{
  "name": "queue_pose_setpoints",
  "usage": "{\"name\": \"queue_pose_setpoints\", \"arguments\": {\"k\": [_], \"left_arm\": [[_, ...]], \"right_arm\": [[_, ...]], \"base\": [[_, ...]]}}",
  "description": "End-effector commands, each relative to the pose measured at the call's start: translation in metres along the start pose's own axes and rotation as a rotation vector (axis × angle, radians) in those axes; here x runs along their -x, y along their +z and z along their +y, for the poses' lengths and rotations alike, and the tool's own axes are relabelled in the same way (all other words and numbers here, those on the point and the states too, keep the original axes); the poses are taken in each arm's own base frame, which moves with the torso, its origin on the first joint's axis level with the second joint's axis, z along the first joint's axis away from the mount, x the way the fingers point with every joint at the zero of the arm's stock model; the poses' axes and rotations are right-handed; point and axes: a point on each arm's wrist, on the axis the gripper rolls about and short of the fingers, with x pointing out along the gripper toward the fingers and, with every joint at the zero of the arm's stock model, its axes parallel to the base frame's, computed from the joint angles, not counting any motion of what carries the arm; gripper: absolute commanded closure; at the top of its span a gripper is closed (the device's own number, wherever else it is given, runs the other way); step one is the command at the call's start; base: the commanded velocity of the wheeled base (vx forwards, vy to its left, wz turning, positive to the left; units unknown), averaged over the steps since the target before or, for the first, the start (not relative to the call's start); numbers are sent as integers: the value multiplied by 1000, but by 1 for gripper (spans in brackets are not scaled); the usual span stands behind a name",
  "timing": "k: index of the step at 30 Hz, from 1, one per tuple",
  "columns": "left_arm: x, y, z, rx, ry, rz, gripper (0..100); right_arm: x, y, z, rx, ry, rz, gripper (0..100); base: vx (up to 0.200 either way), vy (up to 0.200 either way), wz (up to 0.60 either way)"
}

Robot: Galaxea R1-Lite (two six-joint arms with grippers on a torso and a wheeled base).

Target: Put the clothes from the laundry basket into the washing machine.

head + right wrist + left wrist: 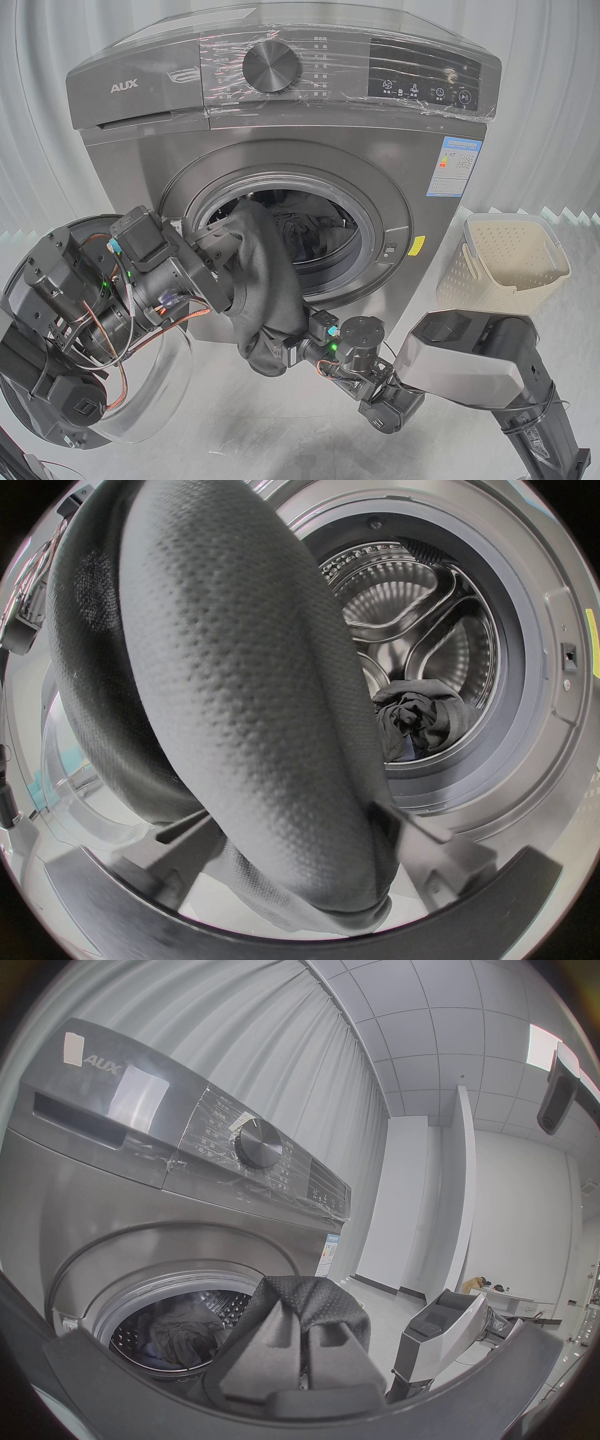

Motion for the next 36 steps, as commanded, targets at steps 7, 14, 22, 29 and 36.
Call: {"name": "queue_pose_setpoints", "arguments": {"k": [7,14,22,29,36], "left_arm": [[8,-5,2,5,16,28,100],[36,-10,19,-2,131,89,100],[71,-42,8,68,102,282,100],[88,-81,7,89,54,474,100],[94,-116,11,88,40,617,100]], "right_arm": [[4,13,-18,-9,-40,-31,100],[34,43,-27,-43,-142,-16,100],[38,64,-28,-62,-154,-61,100],[33,71,-27,-73,-168,-98,100],[32,73,-24,-79,-163,-109,100]], "base": [[0,0,0],[0,0,0],[0,0,0],[0,0,0],[0,0,0]]}}
